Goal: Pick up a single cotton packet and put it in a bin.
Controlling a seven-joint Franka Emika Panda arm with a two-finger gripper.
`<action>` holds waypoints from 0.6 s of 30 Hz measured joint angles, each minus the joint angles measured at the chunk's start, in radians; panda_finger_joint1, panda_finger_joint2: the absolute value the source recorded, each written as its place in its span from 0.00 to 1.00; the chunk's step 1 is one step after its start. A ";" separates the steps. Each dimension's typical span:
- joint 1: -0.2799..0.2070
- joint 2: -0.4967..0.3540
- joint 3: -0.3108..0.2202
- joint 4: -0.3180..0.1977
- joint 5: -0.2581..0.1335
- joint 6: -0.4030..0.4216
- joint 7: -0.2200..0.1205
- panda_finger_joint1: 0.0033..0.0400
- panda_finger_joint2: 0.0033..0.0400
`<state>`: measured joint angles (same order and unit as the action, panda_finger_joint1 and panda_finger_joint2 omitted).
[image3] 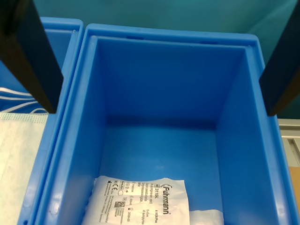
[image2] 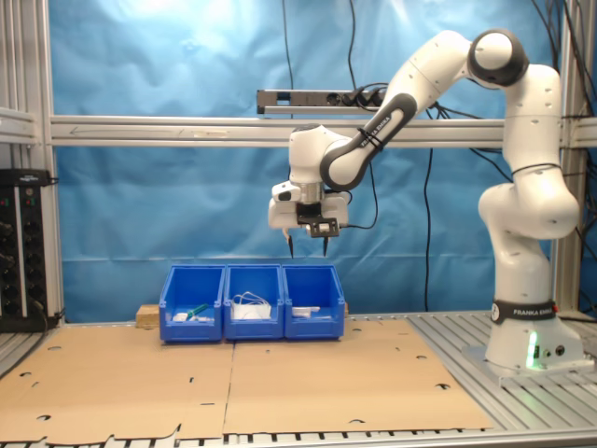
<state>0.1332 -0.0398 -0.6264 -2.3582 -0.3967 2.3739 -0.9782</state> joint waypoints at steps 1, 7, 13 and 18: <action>0.000 0.000 0.000 0.000 0.000 0.000 0.000 0.99 0.99; 0.000 0.000 0.000 0.000 0.000 0.000 0.000 1.00 1.00; 0.000 0.000 0.000 0.000 0.000 0.000 0.000 1.00 1.00; 0.000 0.000 0.000 0.000 0.000 0.000 0.000 1.00 1.00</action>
<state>0.1332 -0.0398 -0.6264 -2.3582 -0.3967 2.3739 -0.9782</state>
